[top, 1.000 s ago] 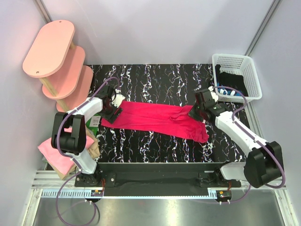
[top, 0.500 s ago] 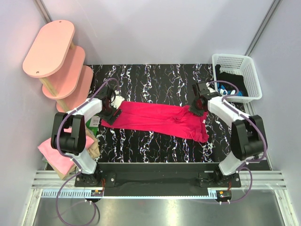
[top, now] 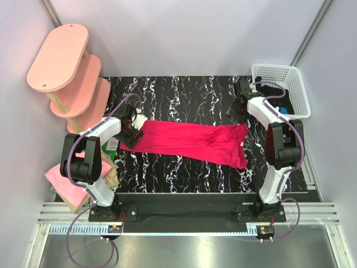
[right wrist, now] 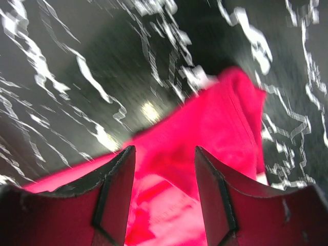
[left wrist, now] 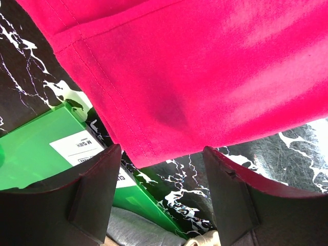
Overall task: Fold and stack the t-shirts
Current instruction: Fold the other side of the tshirt into a rectangle
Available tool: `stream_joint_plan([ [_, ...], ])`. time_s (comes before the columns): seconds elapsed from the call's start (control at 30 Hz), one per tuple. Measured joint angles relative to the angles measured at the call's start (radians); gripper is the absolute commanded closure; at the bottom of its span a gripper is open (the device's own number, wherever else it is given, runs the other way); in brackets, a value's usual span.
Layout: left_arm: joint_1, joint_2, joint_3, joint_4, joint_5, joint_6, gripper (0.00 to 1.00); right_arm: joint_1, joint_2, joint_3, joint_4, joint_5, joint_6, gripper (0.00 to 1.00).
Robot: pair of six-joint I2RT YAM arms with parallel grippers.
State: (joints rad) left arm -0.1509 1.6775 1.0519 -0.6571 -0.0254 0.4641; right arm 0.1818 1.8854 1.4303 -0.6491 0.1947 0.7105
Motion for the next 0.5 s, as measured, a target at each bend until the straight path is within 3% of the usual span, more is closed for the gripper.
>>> stream_joint_plan([
  [0.13, 0.0, 0.0, -0.009, 0.0, 0.0, 0.003, 0.31, -0.001, 0.048, 0.115, -0.031, 0.031, -0.038, 0.42],
  [0.3, 0.0, -0.001, -0.015, -0.002, 0.0, 0.004, 0.31, 0.001, 0.04, 0.172, -0.064, 0.043, -0.074, 0.5],
  [0.5, 0.0, -0.001, -0.015, -0.002, 0.0, 0.006, 0.31, 0.079, -0.172, -0.021, -0.068, -0.043, -0.098, 0.5],
])
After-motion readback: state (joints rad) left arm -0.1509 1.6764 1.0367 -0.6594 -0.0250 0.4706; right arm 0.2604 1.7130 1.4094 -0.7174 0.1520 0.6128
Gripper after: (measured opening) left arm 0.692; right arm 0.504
